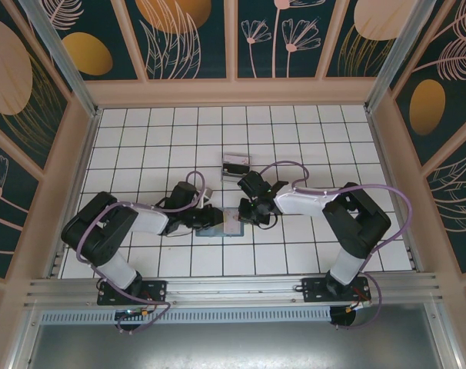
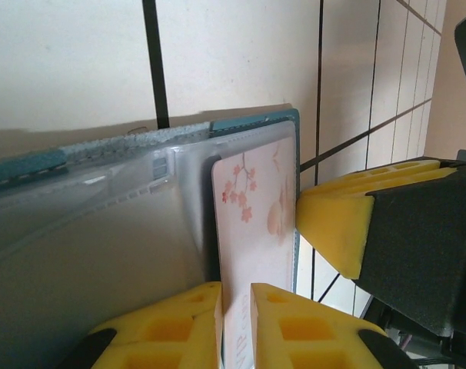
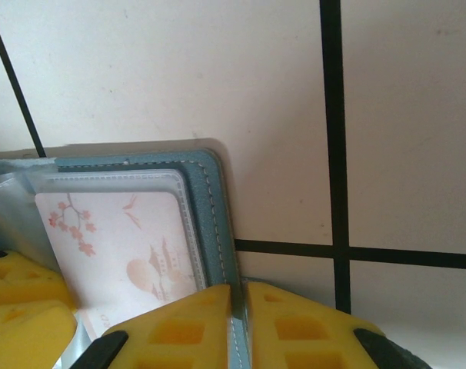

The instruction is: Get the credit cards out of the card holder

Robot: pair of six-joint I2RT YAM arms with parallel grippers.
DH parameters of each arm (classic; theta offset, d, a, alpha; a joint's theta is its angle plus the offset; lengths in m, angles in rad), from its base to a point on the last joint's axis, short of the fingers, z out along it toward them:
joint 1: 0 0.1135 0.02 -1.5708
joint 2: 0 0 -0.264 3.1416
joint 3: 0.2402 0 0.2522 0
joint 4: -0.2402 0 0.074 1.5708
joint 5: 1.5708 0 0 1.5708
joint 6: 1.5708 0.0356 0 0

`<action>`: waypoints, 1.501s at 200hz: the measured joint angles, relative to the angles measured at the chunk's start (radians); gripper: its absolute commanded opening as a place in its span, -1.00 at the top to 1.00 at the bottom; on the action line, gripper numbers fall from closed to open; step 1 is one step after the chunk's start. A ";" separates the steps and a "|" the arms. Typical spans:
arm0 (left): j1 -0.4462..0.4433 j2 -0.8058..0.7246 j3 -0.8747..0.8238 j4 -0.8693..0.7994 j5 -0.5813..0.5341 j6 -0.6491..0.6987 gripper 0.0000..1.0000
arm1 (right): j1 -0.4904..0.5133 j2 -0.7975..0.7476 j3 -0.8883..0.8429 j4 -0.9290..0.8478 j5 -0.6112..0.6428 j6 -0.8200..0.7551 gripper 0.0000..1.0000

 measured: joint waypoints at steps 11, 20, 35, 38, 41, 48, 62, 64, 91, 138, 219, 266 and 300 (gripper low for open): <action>0.001 0.002 0.009 -0.018 0.005 0.012 0.60 | 0.000 0.000 0.000 0.000 0.000 0.000 0.71; 0.001 0.007 0.019 -0.035 0.007 0.024 0.60 | 0.000 0.000 0.000 0.000 0.000 0.000 0.71; 0.002 0.019 0.042 -0.066 0.014 0.043 0.60 | 0.000 0.001 0.000 0.000 0.000 0.000 0.68; 0.002 0.021 0.047 -0.072 0.015 0.045 0.60 | 0.000 0.002 0.000 0.000 0.000 -0.001 0.67; 0.002 0.022 0.050 -0.077 0.016 0.050 0.60 | 0.000 0.002 0.000 0.000 0.000 -0.001 0.65; 0.002 0.025 0.056 -0.087 0.017 0.056 0.60 | 0.000 0.003 0.000 0.000 0.000 -0.002 0.62; 0.002 0.025 0.063 -0.103 0.016 0.067 0.61 | 0.000 0.005 0.002 0.000 -0.001 -0.003 0.59; 0.002 0.025 0.064 -0.106 0.016 0.067 0.61 | 0.000 0.005 0.002 0.000 -0.001 -0.003 0.58; 0.001 0.024 0.075 -0.132 0.010 0.083 0.64 | 0.000 0.009 0.007 0.000 -0.008 -0.003 0.51; 0.000 0.017 0.078 -0.155 -0.012 0.098 0.77 | 0.000 0.012 0.010 -0.002 -0.008 -0.003 0.52; -0.002 0.002 0.074 -0.171 -0.031 0.105 0.78 | 0.002 0.011 0.016 0.005 -0.018 0.008 0.25; -0.002 0.002 0.074 -0.170 -0.031 0.105 0.78 | 0.004 0.011 0.017 0.014 -0.024 0.016 0.17; -0.002 0.002 0.074 -0.170 -0.031 0.105 0.75 | 0.009 0.016 0.025 0.005 -0.018 0.017 0.20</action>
